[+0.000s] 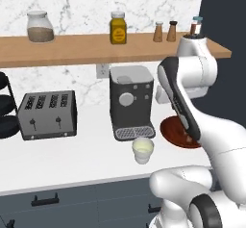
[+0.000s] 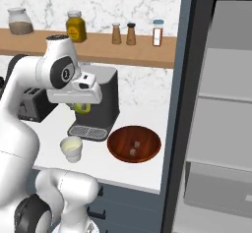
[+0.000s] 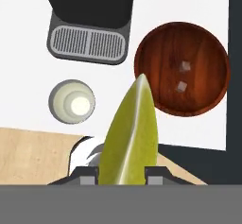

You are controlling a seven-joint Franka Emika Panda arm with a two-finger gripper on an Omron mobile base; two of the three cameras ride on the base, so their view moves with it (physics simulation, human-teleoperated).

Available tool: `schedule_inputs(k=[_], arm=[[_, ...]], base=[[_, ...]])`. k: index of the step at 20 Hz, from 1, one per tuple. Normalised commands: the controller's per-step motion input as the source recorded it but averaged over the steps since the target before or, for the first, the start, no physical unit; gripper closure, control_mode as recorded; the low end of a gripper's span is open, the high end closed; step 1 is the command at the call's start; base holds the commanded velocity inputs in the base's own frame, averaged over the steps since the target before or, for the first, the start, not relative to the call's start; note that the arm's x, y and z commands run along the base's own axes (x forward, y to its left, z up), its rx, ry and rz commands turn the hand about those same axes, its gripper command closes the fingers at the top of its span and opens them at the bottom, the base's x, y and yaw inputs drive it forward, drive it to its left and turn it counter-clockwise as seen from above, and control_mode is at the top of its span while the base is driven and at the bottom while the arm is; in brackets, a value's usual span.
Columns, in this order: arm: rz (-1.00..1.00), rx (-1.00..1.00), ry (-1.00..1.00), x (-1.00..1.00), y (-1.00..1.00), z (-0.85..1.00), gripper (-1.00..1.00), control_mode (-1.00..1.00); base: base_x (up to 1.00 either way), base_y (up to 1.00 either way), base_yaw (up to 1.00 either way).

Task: Grab a lemon wedge from the fridge and one ice cube from the ice bowl, and put them in the glass of lemonade.

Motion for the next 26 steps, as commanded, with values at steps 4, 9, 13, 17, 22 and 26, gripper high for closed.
schedule_inputs(k=[4, 9, 13, 17, 22, 26], arm=[[0.00, 0.12, 0.36, 0.11, 0.54, -0.46, 1.00, -1.00], [0.00, 0.18, 0.08, -0.15, 0.02, -0.69, 1.00, -1.00], [0.00, 0.11, 0.00, -0.10, 0.22, -0.46, 1.00, -1.00], [0.00, 0.00, 0.00, 0.00, 0.27, -0.27, 1.00, -1.00], [0.00, 0.00, 0.00, 0.08, 0.18, -0.34, 1.00, -1.00], [0.00, 0.00, 0.00, 0.26, 0.17, -0.48, 1.00, -1.00]], base=[[0.00, 0.00, 0.00], [0.00, 0.00, 0.00], [0.00, 0.00, 0.00], [0.00, 0.00, 0.00], [0.00, 0.00, 0.00], [0.00, 0.00, 0.00]])
